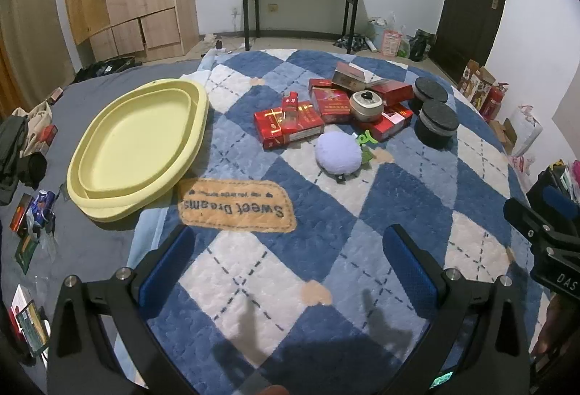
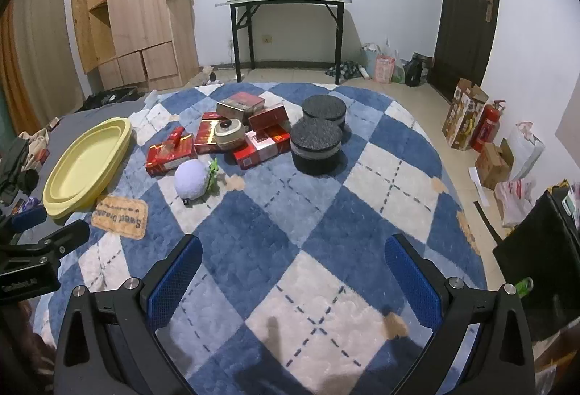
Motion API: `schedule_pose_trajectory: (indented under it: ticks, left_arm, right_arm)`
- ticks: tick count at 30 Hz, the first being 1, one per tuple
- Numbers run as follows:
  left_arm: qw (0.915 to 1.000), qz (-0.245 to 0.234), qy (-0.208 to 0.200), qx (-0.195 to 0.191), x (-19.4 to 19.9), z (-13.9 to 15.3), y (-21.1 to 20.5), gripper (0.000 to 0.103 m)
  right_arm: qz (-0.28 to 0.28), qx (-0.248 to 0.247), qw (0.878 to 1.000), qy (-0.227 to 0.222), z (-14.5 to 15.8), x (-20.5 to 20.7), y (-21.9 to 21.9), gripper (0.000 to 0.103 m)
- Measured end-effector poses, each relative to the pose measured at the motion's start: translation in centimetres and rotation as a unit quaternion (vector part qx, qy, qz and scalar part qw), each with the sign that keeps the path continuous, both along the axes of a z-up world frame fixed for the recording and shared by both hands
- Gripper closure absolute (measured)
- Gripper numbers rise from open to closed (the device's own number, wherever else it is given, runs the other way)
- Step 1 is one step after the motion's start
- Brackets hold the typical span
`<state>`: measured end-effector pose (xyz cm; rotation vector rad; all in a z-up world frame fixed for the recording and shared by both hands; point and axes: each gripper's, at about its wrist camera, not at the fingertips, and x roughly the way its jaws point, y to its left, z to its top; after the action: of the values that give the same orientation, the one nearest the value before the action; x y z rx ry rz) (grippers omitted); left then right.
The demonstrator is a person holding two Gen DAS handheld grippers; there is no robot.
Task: Organize rigid objects
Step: 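Move both tools toward the pile of objects on the rug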
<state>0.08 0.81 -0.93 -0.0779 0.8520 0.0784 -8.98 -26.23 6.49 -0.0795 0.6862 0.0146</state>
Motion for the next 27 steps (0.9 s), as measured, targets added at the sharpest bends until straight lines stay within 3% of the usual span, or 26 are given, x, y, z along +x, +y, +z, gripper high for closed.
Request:
schedule_pose_trajectory:
  ticks: [20, 27]
  left_arm:
    - [0.9999, 0.0, 0.005, -0.01, 0.0, -0.7, 0.1, 0.0]
    - [0.9994, -0.004, 0.025, -0.023, 1.1, -1.3, 0.8, 0.0]
  right_arm:
    - [0.014, -0.023, 1.0, 0.013, -1.0, 0.6, 0.7, 0.0]
    - [0.014, -0.018, 1.0, 0.02, -1.3, 1.3, 0.7, 0.0]
